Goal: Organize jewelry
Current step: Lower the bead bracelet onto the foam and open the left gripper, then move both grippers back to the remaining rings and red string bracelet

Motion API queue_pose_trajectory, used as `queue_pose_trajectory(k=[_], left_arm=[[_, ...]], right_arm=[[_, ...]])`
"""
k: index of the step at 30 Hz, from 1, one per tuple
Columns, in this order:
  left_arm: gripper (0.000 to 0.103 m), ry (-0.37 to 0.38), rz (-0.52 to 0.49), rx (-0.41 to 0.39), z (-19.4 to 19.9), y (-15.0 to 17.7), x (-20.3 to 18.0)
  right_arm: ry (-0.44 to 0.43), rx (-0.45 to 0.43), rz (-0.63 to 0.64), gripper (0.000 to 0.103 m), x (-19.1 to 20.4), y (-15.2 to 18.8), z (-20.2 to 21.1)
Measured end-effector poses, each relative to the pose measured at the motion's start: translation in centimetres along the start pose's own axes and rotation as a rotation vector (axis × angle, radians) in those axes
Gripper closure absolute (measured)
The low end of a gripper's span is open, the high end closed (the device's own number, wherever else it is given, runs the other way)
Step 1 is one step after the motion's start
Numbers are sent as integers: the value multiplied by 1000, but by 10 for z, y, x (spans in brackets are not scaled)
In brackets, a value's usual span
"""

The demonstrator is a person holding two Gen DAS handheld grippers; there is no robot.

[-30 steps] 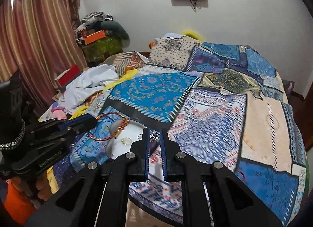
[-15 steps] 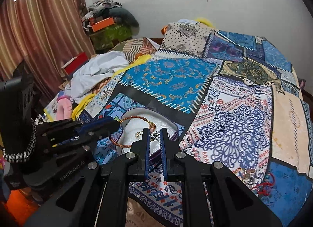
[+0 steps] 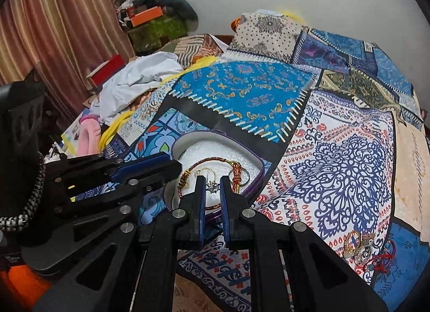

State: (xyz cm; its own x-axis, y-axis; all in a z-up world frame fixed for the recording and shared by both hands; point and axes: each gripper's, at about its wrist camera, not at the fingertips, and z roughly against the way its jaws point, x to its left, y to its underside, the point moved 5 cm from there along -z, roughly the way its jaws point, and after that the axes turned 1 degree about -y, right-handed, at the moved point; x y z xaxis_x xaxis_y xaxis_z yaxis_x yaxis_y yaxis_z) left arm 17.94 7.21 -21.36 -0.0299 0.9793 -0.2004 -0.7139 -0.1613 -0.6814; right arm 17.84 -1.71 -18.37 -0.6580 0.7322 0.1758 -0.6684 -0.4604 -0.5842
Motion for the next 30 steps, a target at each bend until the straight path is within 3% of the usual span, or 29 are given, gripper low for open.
queue_pose_trajectory(k=[14,18,21,24,30], left_arm=[[93,-23,-28,-42,28,-9,-12],[79,-33,-44,-69,40,-14,-21],[76,-35,-57,-84,48,-17,-30],[69,-34,-71,-98,54,-20,-40],[67,-17,-110,-115,58,-28,-67]], right_arm=[[51,-66,-6,90,-5,-4,34],[70,-113,-23,76,-11,-6,54],[102,-154,-35,68,-18,-5,70],[136,-179,-45,67,-27,-3,84],[185,-218,-103,67,-56,6,110]])
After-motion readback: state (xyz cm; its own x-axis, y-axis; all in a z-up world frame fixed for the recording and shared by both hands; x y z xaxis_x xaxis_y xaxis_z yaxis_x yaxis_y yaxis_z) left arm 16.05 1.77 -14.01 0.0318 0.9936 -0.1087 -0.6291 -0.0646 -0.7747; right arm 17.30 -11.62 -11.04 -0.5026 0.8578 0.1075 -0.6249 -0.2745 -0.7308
